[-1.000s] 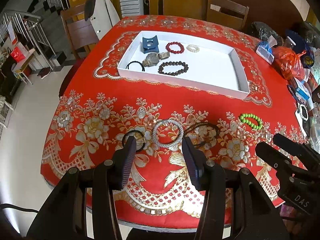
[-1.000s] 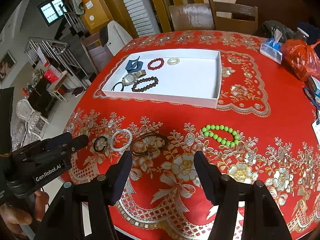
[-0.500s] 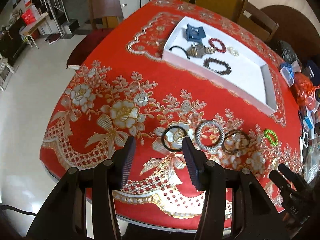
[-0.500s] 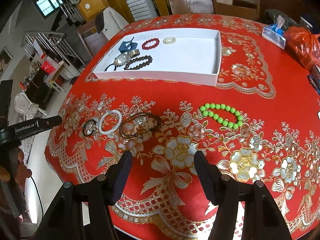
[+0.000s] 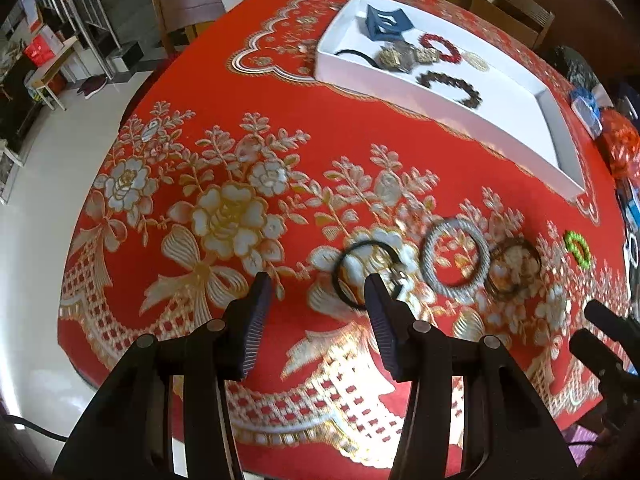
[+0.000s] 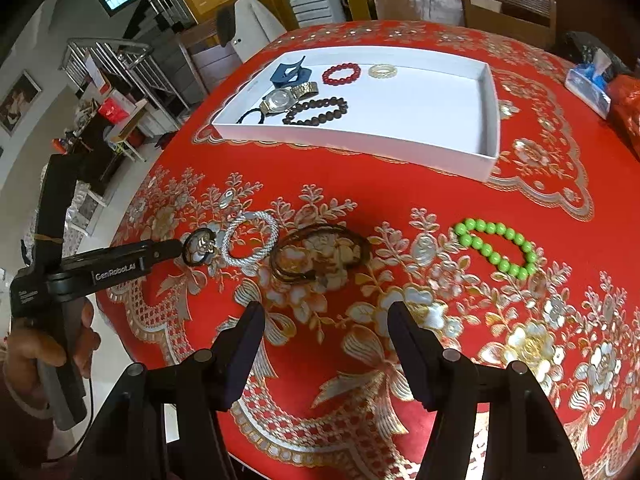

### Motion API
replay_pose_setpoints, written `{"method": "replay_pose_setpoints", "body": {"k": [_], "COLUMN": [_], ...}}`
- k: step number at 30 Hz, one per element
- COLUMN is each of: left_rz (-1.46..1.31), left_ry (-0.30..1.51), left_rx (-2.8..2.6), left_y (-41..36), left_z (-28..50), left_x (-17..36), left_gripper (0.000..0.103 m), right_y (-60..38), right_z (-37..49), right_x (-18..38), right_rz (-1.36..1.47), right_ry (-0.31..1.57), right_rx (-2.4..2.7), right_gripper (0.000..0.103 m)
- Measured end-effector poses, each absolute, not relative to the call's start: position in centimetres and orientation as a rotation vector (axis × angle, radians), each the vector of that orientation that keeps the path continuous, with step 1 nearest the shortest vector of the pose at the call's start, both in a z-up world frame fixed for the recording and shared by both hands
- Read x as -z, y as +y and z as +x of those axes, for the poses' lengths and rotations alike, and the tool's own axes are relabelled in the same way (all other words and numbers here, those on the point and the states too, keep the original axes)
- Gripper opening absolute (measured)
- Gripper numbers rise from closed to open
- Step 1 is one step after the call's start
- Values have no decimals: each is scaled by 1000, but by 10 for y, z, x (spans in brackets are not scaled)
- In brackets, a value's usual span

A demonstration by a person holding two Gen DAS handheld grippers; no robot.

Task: Organize jewelry
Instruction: 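Grasp the black hair tie with the left tool while the right tool grasps the silver braided bangle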

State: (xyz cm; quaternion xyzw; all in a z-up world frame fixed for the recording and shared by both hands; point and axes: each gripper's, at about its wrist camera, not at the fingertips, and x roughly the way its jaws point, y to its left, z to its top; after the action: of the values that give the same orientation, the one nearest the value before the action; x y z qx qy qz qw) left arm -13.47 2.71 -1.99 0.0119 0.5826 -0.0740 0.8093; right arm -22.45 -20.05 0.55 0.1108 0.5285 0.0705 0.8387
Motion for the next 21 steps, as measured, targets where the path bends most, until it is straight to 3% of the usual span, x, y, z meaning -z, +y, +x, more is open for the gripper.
{"method": "replay_pose_setpoints", "body": {"k": [9,10,11,14,21], "left_rz": [86,100,113,93,10], "left_ry": [1258,1251,1245,1258,1275], "left_rx": [232,234,233,257,247], "left_y": [14,12,12,16,37], "left_z": [-128,-128,-128,-127,-123], "left_x": [33,33,33,34,27], "left_gripper": [40,30,6,2,2], "right_y": [-178,-174,-171,-159,-131], "right_z": [-187,-181,-176,-158,-127], "right_x": [-3,-2,-1,2,29], "right_rz": [189,182,176,152,-3], "right_ry": [1125,1123,1122,1116,1175], "right_rx": [-213,-226,-237,-280,-298], "right_gripper": [62,62,61,48,46]}}
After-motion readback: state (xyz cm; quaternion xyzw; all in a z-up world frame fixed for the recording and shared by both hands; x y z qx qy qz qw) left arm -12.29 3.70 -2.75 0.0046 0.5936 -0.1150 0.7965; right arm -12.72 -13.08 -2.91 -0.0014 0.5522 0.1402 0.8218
